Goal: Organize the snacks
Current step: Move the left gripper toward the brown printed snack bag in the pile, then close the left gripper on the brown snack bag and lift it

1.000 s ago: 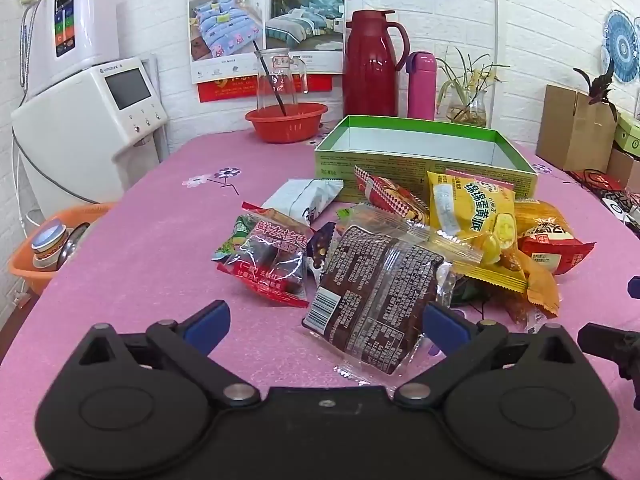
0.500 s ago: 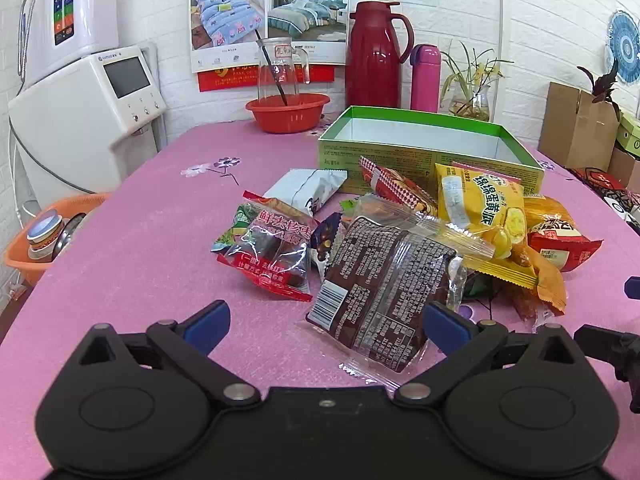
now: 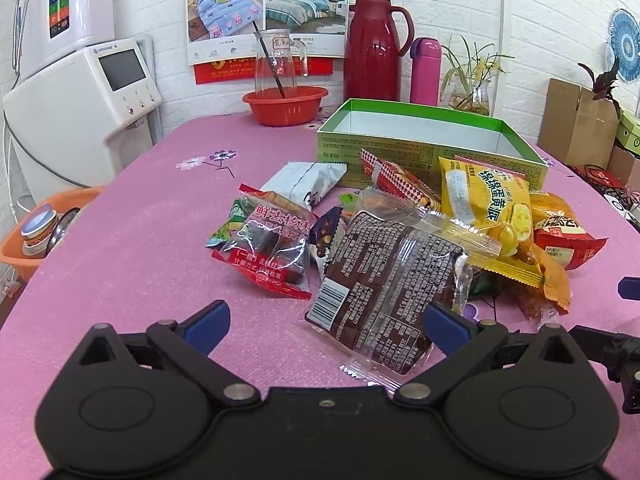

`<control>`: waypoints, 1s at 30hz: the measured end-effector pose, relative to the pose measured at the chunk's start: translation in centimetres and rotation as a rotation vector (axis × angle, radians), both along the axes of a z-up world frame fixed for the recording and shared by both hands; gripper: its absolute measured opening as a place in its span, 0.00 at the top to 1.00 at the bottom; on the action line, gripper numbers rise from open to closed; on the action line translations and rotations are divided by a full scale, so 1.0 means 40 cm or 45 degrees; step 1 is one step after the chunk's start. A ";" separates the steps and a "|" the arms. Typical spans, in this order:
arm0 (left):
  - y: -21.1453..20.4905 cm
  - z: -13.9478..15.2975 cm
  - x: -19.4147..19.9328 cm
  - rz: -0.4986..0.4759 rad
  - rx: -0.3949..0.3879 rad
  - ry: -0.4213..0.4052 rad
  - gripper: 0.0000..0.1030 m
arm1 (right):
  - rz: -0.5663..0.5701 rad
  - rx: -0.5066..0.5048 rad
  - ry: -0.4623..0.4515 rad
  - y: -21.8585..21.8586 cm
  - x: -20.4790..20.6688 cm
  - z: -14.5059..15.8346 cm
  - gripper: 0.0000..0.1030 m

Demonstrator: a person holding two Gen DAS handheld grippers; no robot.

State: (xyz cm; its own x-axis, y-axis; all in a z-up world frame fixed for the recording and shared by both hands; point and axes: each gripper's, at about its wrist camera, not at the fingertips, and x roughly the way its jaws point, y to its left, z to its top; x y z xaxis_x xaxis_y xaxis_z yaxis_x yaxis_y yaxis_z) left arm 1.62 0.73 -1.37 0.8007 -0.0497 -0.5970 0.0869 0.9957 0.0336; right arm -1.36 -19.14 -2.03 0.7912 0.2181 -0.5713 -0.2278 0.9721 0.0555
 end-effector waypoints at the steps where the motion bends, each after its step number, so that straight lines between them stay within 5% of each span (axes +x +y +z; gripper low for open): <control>1: 0.000 0.000 0.001 -0.001 -0.001 0.001 0.00 | 0.000 0.000 0.002 0.001 0.001 -0.001 0.00; 15: 0.019 -0.005 0.004 -0.045 -0.030 -0.007 0.00 | 0.022 0.015 0.017 0.011 0.012 -0.008 0.00; 24: 0.095 0.005 0.024 -0.156 -0.154 0.086 0.00 | 0.265 0.205 0.060 0.081 0.022 -0.013 0.00; 30: 0.121 0.032 0.070 -0.243 -0.255 0.124 0.00 | 0.398 0.137 0.038 0.186 0.044 -0.011 0.00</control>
State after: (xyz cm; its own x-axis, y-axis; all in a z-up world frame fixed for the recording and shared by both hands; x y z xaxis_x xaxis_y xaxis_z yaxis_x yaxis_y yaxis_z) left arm 4.41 5.59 -0.08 0.7050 -0.3185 -0.6336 0.2665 0.9470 -0.1795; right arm 0.41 -11.71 -2.46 0.6595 0.5080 -0.5541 -0.5112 0.8435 0.1650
